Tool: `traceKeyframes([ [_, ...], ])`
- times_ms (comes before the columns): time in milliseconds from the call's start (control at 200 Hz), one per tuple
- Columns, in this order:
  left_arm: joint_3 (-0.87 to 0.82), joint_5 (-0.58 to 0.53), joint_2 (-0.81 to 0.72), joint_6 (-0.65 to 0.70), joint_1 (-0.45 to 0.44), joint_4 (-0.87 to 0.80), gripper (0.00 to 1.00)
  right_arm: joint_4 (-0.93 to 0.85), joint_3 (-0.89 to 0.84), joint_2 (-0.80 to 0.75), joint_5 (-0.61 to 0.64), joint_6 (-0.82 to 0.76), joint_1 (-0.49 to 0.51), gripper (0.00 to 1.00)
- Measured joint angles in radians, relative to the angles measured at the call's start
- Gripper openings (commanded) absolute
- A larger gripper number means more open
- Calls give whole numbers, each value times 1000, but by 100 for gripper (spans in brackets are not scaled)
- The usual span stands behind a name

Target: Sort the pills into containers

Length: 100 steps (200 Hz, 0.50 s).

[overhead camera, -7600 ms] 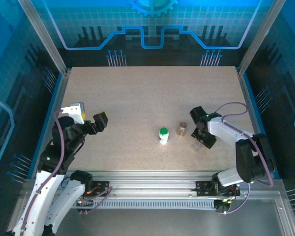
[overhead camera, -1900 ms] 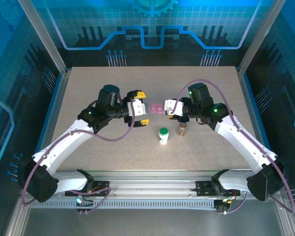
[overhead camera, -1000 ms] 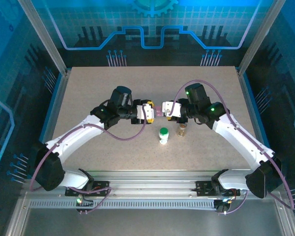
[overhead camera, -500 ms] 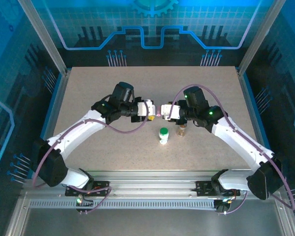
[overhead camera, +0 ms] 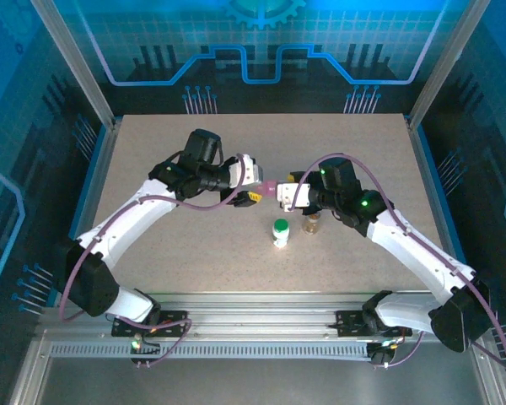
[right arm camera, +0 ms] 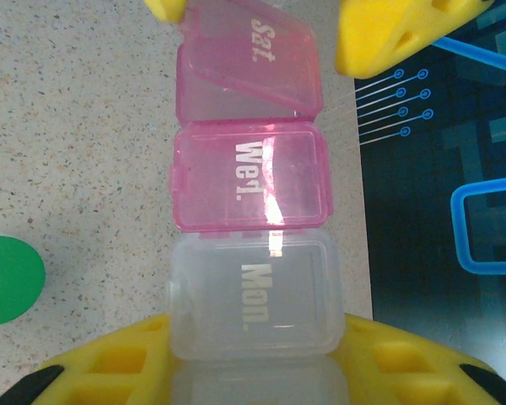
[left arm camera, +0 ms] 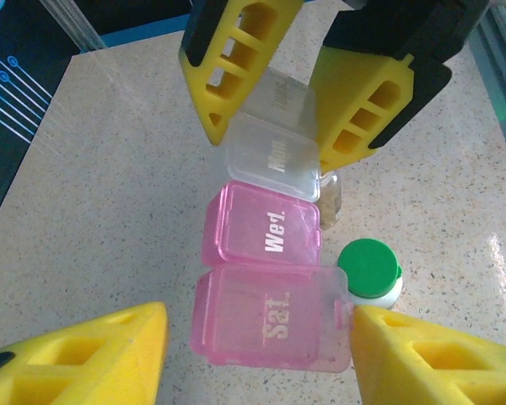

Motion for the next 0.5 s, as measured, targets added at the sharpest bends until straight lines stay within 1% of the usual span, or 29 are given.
traceKeyframes([
  [285,-60,-21,-23,-63,0,139,67,-6,0,5,5,0,1,0],
  [500,-71,-94,-26,-88,0,245,67,-29,0,24,1,-5,30,0],
])
